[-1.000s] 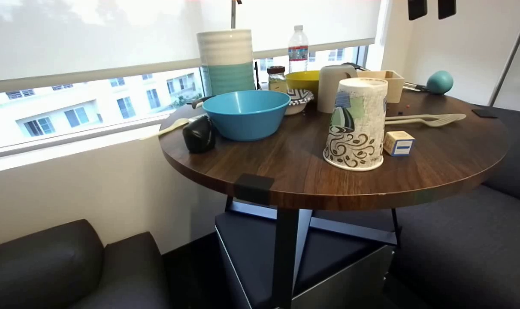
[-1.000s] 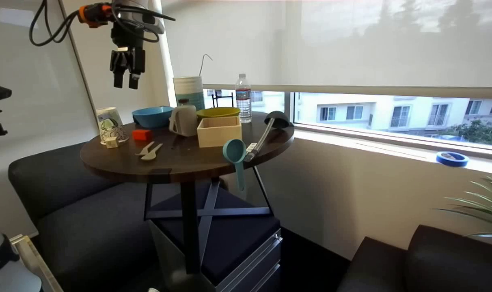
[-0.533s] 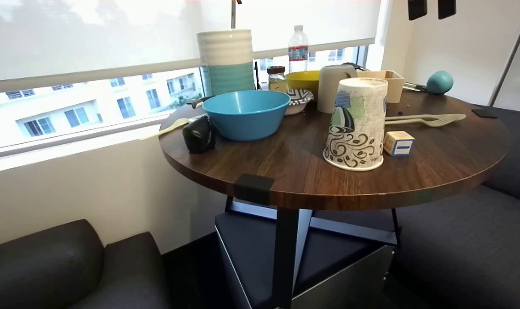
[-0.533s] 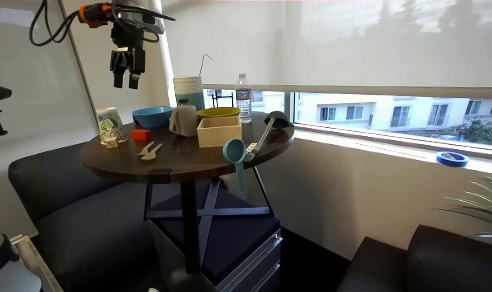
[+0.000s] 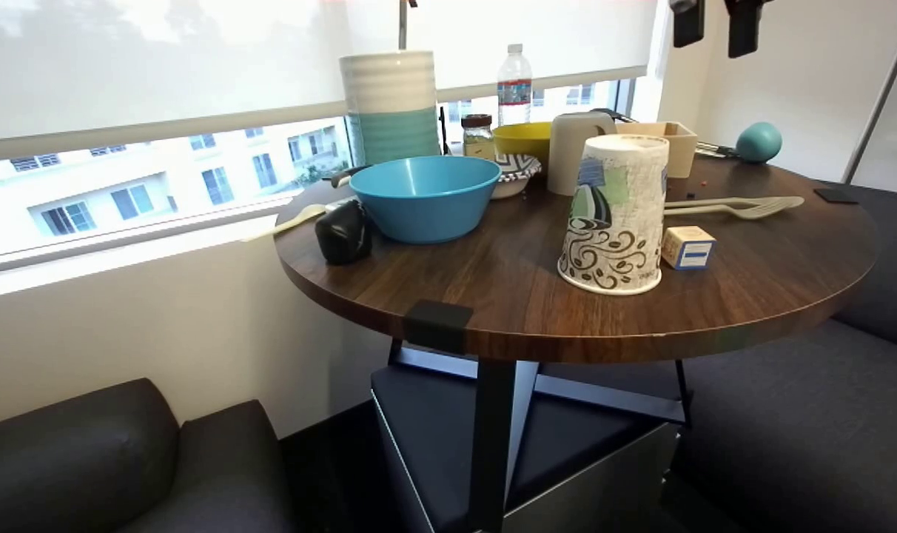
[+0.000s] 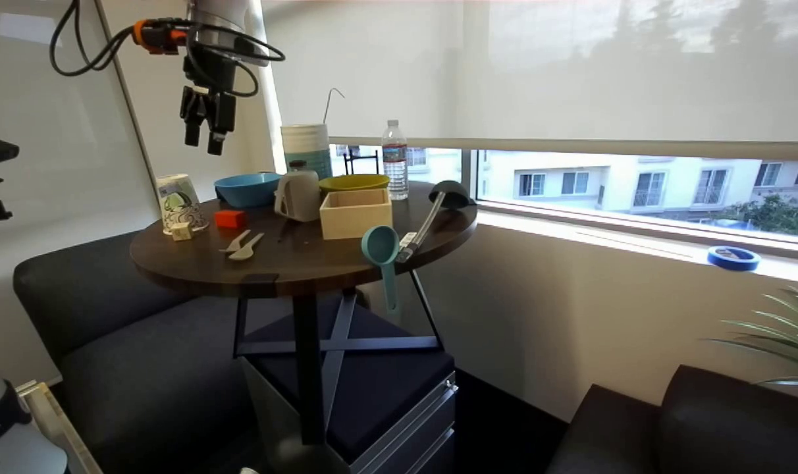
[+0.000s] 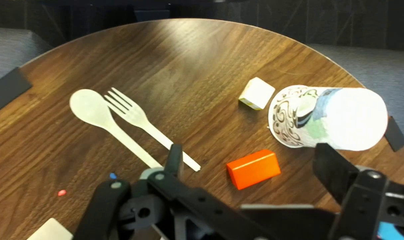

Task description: Put the orange block upright then place the coffee cup over the block

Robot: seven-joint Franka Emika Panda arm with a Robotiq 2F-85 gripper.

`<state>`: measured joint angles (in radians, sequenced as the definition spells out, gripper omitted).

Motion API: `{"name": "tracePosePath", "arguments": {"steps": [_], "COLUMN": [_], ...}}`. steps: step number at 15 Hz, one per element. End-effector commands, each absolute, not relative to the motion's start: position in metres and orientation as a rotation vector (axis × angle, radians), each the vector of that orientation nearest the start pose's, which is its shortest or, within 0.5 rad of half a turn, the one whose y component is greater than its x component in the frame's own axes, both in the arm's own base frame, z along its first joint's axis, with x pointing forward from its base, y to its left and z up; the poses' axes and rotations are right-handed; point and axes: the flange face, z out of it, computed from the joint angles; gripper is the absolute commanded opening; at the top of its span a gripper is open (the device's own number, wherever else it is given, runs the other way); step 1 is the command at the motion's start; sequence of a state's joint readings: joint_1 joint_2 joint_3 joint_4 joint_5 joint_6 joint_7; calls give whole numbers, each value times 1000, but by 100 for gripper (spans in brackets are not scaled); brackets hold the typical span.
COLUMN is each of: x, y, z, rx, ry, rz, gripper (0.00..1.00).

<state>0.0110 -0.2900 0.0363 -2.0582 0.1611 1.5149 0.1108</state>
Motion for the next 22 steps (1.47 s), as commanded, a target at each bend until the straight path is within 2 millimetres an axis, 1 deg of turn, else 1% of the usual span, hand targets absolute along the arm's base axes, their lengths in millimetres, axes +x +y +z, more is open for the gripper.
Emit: {"name": "tracePosePath", "arguments": {"steps": [1, 4, 8, 11, 13, 17, 22], "x": [441, 442, 446, 452, 456, 460, 465], "y": [42, 37, 29, 27, 30, 35, 38], "z": [519, 496, 471, 455, 448, 436, 424], "rx": [-2863, -2825, -2760, -2658, -2600, -2559, -2514], "ry": [309, 546, 830, 1015, 1110, 1252, 1368], "rz": [360, 334, 280, 247, 234, 237, 286], "gripper": [100, 100, 100, 100, 100, 100, 100]}}
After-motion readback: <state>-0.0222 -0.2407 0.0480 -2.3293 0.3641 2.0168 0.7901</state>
